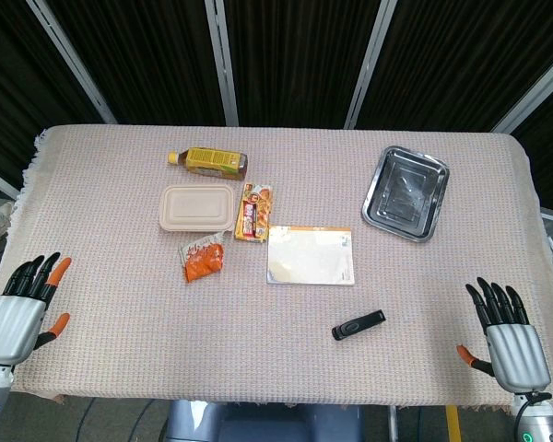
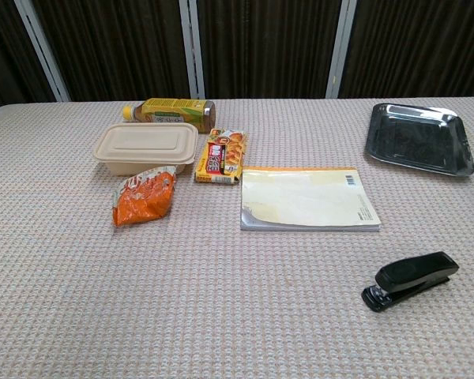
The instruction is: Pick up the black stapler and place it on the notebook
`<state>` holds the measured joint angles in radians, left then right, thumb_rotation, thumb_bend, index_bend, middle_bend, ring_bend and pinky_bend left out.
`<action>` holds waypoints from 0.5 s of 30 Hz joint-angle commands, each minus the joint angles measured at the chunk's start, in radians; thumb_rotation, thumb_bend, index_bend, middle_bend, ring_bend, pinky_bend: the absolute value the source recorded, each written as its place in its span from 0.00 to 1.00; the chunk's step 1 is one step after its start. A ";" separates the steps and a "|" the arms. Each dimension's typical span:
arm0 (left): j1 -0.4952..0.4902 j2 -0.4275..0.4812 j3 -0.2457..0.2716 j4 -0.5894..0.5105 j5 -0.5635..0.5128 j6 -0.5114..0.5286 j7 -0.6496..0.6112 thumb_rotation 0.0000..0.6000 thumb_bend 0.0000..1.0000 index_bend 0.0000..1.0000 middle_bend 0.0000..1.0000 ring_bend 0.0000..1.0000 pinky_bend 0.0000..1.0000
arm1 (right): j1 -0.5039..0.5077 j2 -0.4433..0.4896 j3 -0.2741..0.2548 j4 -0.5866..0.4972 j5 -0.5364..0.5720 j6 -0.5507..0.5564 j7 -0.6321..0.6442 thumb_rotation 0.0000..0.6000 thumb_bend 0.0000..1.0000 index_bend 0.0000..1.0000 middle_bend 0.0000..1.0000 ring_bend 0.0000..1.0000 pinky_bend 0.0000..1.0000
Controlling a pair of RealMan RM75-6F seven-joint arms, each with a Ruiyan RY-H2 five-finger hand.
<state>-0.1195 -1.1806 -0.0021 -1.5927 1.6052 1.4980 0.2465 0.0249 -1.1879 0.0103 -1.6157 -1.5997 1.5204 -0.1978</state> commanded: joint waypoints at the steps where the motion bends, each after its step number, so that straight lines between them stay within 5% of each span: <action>1: 0.000 -0.002 -0.001 0.001 -0.002 -0.001 0.003 1.00 0.30 0.00 0.00 0.00 0.11 | 0.003 -0.002 0.001 -0.001 0.004 -0.005 -0.005 1.00 0.13 0.04 0.00 0.00 0.00; 15: -0.019 -0.035 -0.018 0.016 -0.029 -0.030 0.042 1.00 0.30 0.00 0.00 0.00 0.11 | 0.049 -0.009 -0.025 -0.024 -0.024 -0.095 -0.036 1.00 0.18 0.05 0.03 0.00 0.00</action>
<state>-0.1370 -1.2129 -0.0195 -1.5789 1.5762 1.4699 0.2866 0.0616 -1.1923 -0.0087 -1.6306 -1.6203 1.4485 -0.2083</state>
